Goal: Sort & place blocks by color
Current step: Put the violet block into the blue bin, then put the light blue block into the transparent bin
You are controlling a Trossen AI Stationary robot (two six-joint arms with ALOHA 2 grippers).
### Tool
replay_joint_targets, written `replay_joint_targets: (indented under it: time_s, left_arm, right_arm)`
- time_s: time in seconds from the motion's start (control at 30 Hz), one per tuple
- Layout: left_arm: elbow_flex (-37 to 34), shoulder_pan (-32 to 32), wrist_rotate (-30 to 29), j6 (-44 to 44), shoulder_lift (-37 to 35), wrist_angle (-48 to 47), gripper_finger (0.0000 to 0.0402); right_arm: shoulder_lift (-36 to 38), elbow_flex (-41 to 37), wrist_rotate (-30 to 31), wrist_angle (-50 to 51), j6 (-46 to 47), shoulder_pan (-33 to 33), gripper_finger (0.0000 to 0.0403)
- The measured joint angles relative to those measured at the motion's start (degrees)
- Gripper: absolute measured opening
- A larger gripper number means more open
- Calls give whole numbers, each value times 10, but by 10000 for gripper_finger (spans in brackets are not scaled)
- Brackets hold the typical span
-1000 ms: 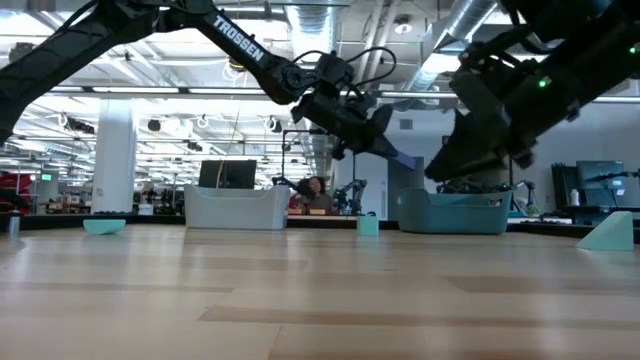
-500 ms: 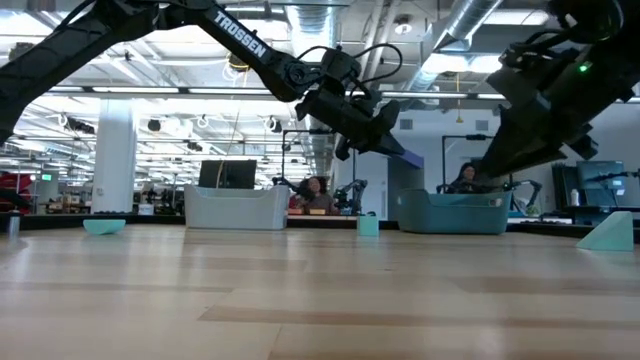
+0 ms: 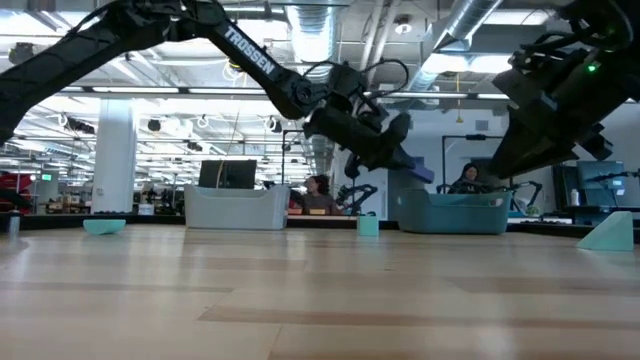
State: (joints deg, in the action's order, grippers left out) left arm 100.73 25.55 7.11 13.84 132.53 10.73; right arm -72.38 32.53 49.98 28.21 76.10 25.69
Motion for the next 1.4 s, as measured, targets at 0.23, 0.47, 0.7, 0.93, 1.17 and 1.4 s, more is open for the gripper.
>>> replay_joint_targets:
  time_s: [0.23, 0.47, 0.7, 0.93, 1.17, 1.4]
  left_arm:
    - [0, 1, -2, 13, 15, 9, 98]
    - [-1, -4, 27, -65, -10, -36, 130]
    - [-124, -21, -9, -126, -110, -41, 116]
    - [-397, -54, -33, -155, -274, 137, 97]
    - [-567, -95, -112, -150, -393, 171, 108]
    - [-649, -138, -159, -133, -492, 149, 158]
  right_arm:
    - [0, 0, 0, 15, 6, 2, 124]
    - [0, 0, 1, 29, 6, 2, 124]
    - [2, 0, 3, 37, 4, 18, 124]
    - [2, 0, 31, -6, -97, 7, 125]
    - [-1, 0, -52, -228, -433, -130, 162]
    - [-1, 0, -349, -387, -663, -329, 222]
